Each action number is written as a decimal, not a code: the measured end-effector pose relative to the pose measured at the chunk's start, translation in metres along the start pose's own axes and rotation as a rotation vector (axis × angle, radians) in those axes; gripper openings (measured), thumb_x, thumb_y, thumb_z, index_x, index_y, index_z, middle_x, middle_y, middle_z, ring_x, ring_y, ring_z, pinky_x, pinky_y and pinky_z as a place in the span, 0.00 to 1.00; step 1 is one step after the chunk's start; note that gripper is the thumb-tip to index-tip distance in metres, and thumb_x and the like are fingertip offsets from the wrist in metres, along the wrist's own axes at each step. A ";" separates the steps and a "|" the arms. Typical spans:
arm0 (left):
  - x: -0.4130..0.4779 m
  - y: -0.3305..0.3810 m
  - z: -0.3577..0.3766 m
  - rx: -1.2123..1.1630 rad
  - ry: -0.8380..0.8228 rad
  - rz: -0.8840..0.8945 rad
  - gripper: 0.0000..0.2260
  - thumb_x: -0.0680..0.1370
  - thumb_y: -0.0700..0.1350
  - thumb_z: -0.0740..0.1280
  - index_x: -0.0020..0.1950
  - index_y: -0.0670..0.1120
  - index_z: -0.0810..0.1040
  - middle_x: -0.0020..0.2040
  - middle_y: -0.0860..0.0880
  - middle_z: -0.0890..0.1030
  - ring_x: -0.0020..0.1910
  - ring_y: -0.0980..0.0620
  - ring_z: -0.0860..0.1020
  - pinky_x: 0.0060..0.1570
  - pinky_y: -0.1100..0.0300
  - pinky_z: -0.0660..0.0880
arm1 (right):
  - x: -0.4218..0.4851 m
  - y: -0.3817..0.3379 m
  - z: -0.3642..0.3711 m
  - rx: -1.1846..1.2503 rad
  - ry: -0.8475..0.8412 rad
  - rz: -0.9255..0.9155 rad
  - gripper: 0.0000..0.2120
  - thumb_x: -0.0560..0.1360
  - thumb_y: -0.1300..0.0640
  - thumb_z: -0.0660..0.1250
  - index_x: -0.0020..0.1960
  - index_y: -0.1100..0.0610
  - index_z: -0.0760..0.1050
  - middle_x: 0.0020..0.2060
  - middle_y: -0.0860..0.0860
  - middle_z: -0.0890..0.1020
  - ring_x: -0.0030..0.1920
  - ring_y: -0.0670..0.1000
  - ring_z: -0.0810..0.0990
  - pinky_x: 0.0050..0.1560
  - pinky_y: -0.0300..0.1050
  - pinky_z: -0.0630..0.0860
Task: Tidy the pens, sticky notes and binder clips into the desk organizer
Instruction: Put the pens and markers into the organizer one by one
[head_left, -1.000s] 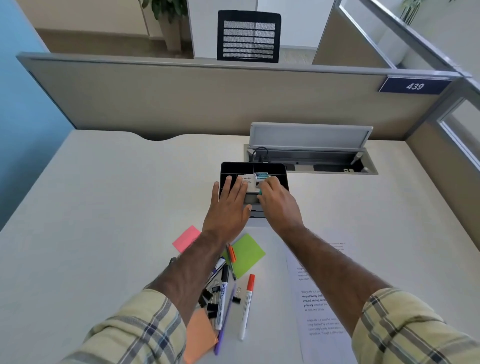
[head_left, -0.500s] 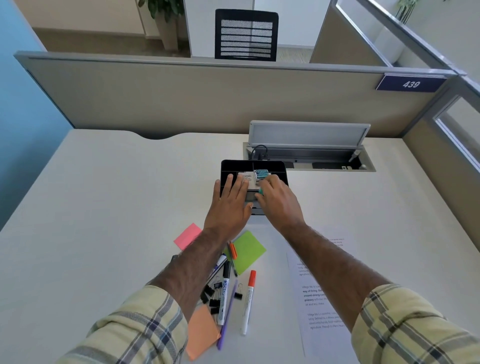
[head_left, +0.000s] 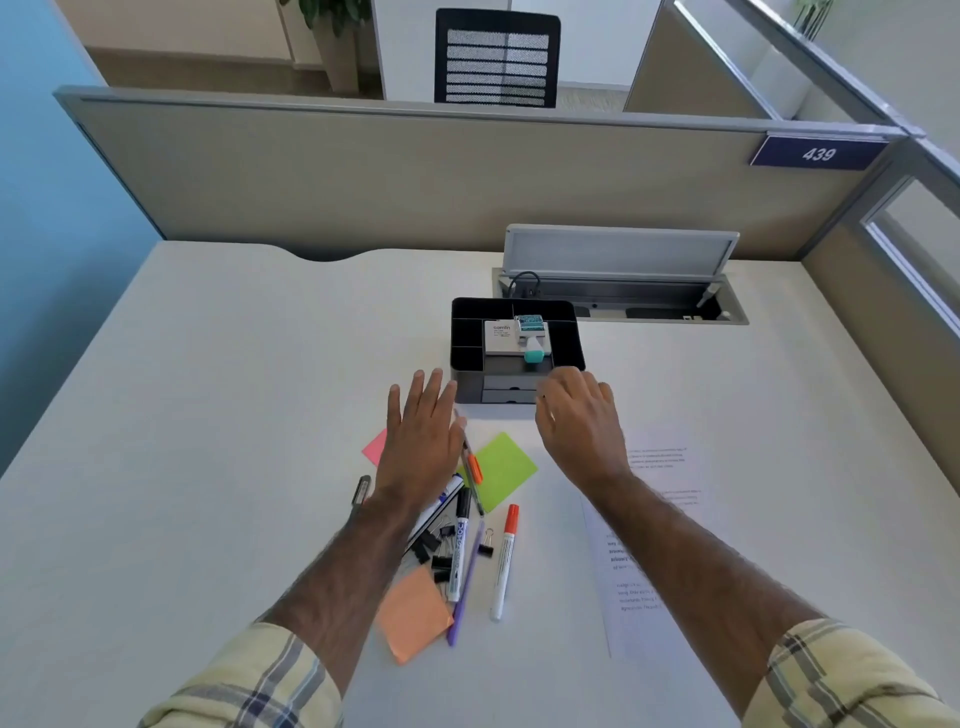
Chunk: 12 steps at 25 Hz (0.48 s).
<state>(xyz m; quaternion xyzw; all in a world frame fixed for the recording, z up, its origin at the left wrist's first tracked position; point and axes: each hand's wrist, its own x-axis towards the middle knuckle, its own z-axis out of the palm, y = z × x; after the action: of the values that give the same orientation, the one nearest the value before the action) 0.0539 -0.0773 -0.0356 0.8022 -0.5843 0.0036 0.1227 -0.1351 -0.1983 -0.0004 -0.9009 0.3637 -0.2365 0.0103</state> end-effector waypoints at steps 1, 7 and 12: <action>-0.010 0.001 0.001 -0.016 0.013 -0.005 0.22 0.84 0.48 0.56 0.78 0.44 0.63 0.80 0.43 0.61 0.80 0.42 0.56 0.77 0.38 0.51 | -0.012 -0.004 0.000 0.032 -0.015 0.031 0.05 0.79 0.61 0.66 0.53 0.60 0.78 0.48 0.54 0.78 0.45 0.54 0.75 0.47 0.53 0.76; -0.078 0.021 0.002 -0.025 0.052 -0.064 0.17 0.82 0.47 0.61 0.70 0.47 0.73 0.70 0.46 0.74 0.72 0.44 0.69 0.76 0.41 0.57 | -0.089 -0.029 0.000 0.219 -0.246 0.246 0.10 0.77 0.61 0.68 0.58 0.59 0.80 0.51 0.54 0.80 0.49 0.56 0.79 0.47 0.49 0.77; -0.128 0.047 -0.006 -0.025 0.057 -0.178 0.07 0.79 0.44 0.66 0.55 0.47 0.81 0.52 0.48 0.79 0.52 0.44 0.76 0.54 0.49 0.72 | -0.133 -0.037 -0.005 0.277 -0.474 0.311 0.11 0.80 0.54 0.64 0.61 0.54 0.77 0.56 0.51 0.78 0.54 0.54 0.78 0.51 0.47 0.75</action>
<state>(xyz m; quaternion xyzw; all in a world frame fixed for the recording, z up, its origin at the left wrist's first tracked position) -0.0304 0.0304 -0.0398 0.8488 -0.5071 0.0085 0.1491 -0.1957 -0.0829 -0.0448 -0.8545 0.4490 -0.0628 0.2536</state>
